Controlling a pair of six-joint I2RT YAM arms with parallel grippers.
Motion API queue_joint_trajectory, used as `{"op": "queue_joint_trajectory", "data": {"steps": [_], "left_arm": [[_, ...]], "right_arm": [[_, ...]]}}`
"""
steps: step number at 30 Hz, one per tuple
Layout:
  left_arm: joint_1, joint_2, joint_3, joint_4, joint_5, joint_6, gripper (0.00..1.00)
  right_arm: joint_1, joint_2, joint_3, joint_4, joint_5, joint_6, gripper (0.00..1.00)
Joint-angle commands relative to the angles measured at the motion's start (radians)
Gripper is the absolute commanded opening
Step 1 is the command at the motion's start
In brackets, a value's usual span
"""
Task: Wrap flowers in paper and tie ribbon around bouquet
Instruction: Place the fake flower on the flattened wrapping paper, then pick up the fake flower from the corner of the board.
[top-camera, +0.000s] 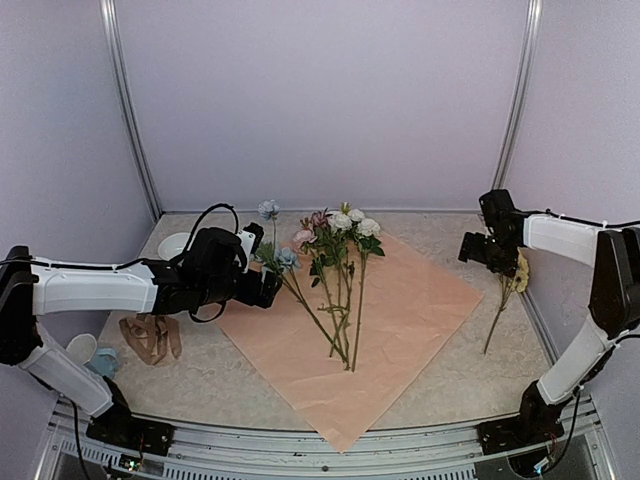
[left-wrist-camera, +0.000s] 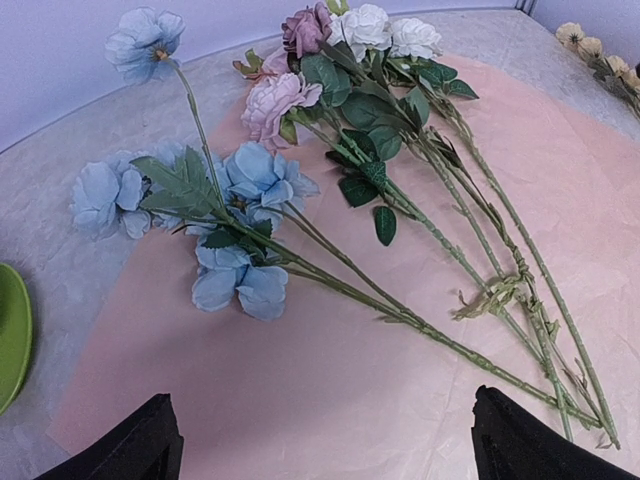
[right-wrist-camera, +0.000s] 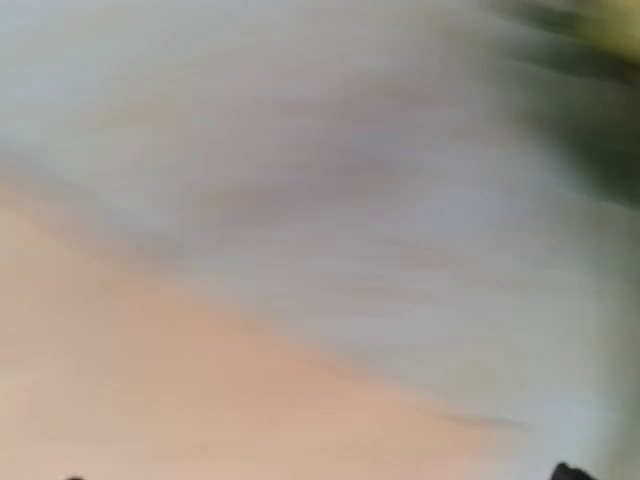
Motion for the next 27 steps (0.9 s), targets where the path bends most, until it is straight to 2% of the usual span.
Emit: {"op": "queue_joint_trajectory", "data": {"steps": [1, 5, 7, 9, 14, 18, 22, 24, 25, 27], "left_arm": [[0.005, -0.001, -0.002, 0.012, 0.01, 0.021, 0.99], [0.005, 0.003, 0.008, -0.003, 0.01, 0.025, 0.99], [0.004, -0.002, 0.006, -0.007, 0.007, 0.025, 0.99], [0.005, -0.01, 0.0, -0.006, 0.002, 0.027, 0.99], [0.005, -0.021, -0.004, -0.011, -0.006, 0.03, 0.99], [0.005, -0.019, -0.006, -0.008, -0.009, 0.032, 0.99], [0.005, -0.02, -0.004, -0.009, -0.009, 0.034, 0.99], [0.005, -0.023, -0.007, -0.009, -0.013, 0.034, 0.99], [0.005, -0.024, -0.007, -0.009, -0.015, 0.034, 0.99], [0.006, -0.028, -0.009, -0.01, -0.016, 0.036, 0.99]], "right_arm": [[-0.133, 0.0, -0.131, -0.184, 0.174, -0.09, 1.0], [-0.227, -0.001, -0.215, -0.076, 0.104, -0.104, 1.0], [-0.257, 0.015, -0.24, -0.032, 0.052, -0.112, 0.96], [-0.271, 0.042, -0.249, -0.008, 0.015, -0.124, 0.86], [-0.286, 0.083, -0.275, 0.039, -0.023, -0.126, 0.54], [-0.308, 0.079, -0.31, 0.081, -0.092, -0.128, 0.47], [-0.333, 0.067, -0.338, 0.108, -0.161, -0.135, 0.29], [-0.34, 0.058, -0.346, 0.113, -0.169, -0.134, 0.05], [-0.341, 0.052, -0.348, 0.112, -0.157, -0.135, 0.0], [-0.343, 0.035, -0.344, 0.103, -0.141, -0.17, 0.0]]}}
